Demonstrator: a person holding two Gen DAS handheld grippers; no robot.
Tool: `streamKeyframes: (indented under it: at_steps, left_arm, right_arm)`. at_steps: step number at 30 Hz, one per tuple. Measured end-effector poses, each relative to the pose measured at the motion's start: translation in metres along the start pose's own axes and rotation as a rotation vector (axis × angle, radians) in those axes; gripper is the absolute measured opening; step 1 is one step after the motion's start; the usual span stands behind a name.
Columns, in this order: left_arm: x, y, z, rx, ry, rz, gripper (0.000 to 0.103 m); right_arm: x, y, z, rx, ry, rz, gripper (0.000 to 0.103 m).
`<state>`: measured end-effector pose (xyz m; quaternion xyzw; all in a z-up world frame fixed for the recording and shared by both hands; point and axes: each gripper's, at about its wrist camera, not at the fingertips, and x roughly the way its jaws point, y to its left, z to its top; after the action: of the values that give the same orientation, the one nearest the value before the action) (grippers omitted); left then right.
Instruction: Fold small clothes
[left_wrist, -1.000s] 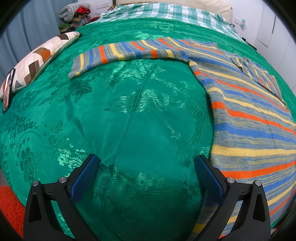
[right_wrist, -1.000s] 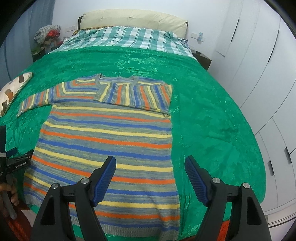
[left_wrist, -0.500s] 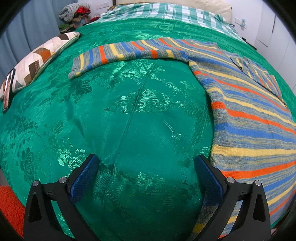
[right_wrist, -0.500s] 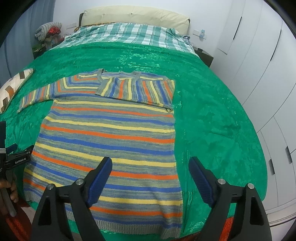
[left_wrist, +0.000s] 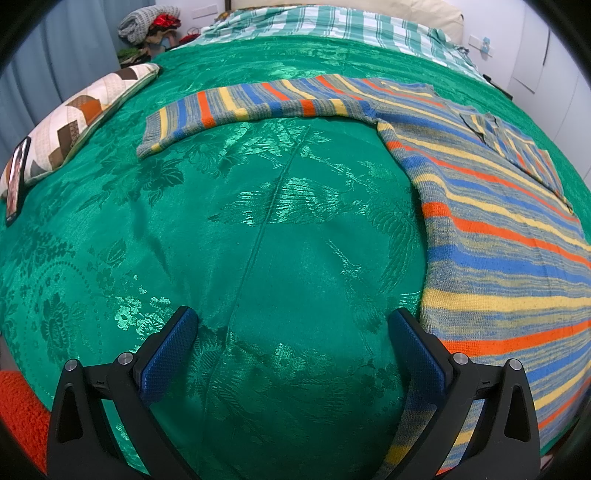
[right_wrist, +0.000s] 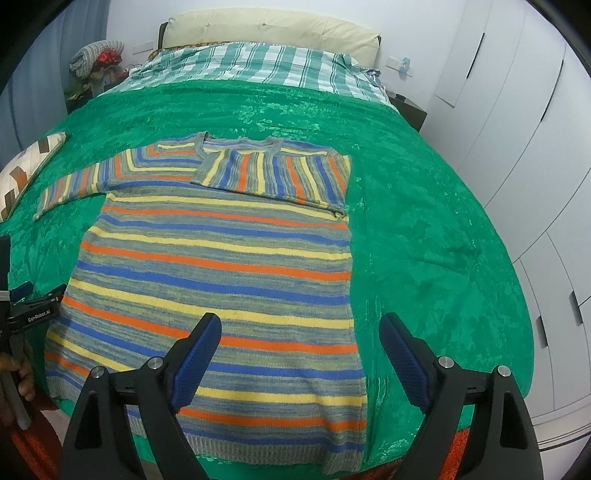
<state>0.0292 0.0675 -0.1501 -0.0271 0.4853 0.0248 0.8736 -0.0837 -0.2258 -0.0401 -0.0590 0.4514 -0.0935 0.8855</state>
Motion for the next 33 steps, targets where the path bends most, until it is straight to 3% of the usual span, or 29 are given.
streamKeyframes:
  at_steps: [4, 6, 8, 10, 13, 16, 22, 28, 33]
  left_arm:
    - [-0.009, 0.002, 0.007, -0.006, 0.001, -0.02, 0.102]
    - [-0.022, 0.009, 0.018, -0.024, -0.07, -0.052, 0.102]
    - [-0.025, 0.018, 0.033, -0.048, -0.133, -0.034, 0.102]
    - [-0.007, 0.028, 0.049, -0.073, -0.128, -0.031, 0.102]
    - [0.048, 0.041, 0.073, -0.087, -0.003, 0.013, 0.103]
    - [0.059, 0.055, 0.085, -0.128, -0.096, 0.036, 0.103]
    - [0.06, 0.076, 0.075, -0.107, -0.155, -0.031, 0.103]
    - [0.061, 0.076, 0.073, -0.098, -0.151, -0.02, 0.103]
    - [0.059, 0.077, 0.071, -0.097, -0.151, -0.02, 0.103]
  right_arm:
    - [0.001, -0.001, -0.001, 0.001, -0.002, 0.002, 0.087]
    - [0.001, -0.004, -0.001, 0.01, -0.017, 0.003, 0.087]
    - [0.003, -0.011, -0.004, 0.025, -0.045, -0.005, 0.088]
    - [0.007, -0.018, -0.006, 0.033, -0.077, -0.03, 0.092]
    - [0.023, -0.029, -0.015, 0.039, -0.094, -0.086, 0.092]
    - [0.04, -0.04, -0.028, 0.042, -0.063, -0.102, 0.092]
    - [0.065, -0.052, -0.049, 0.06, 0.016, -0.087, 0.092]
    - [0.059, -0.058, -0.045, 0.094, -0.048, -0.087, 0.092]
    - [0.063, -0.054, -0.04, 0.112, -0.046, -0.059, 0.092]
